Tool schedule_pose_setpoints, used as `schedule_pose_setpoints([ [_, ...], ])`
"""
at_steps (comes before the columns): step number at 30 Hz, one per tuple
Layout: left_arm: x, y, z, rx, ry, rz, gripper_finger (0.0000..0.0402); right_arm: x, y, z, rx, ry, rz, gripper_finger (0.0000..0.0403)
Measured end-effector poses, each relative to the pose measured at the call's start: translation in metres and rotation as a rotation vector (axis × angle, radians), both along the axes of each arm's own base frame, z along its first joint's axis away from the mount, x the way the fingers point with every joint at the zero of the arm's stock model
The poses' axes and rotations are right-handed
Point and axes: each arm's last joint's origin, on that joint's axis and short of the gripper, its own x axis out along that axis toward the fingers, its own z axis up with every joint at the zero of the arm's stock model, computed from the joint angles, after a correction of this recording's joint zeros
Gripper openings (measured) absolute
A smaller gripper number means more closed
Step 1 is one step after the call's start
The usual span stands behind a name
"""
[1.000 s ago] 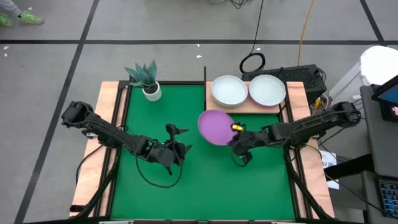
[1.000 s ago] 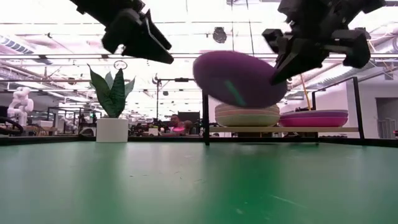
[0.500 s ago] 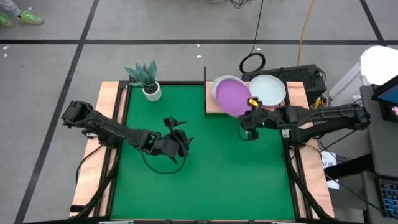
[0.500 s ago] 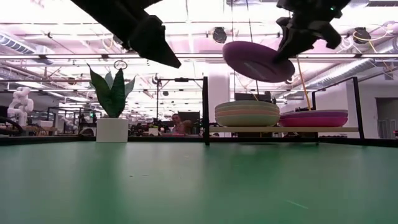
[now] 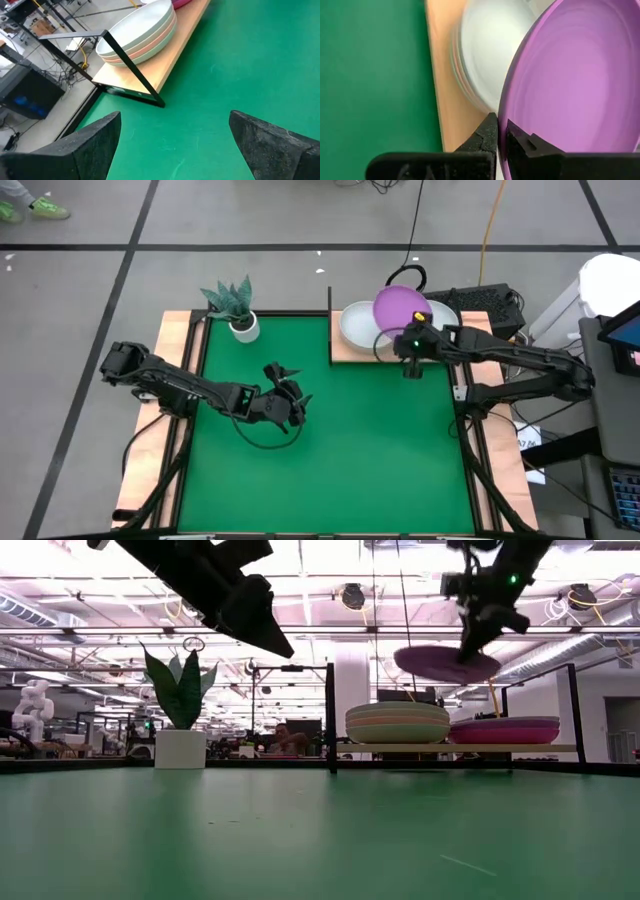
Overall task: Place and stack plates onto a shelf
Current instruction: Stack the purple plate on the right light blue plate on the shelf
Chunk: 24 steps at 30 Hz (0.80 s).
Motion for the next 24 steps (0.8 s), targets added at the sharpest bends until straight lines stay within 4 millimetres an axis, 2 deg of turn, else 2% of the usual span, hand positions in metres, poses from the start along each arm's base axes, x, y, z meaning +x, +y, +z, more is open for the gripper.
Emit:
schedule_pose_setpoints([
  [12, -0.003, 0.000, -0.004, -0.035, 0.028, 0.000, 0.0374, -0.006, -0.050, -0.025, 0.120, 0.110, -0.215, 0.0004],
  [24, -0.006, 0.001, -0.007, -0.059, 0.057, 0.027, 0.0374, -0.020, -0.061, -0.033, 0.176, 0.128, -0.354, 0.0004],
])
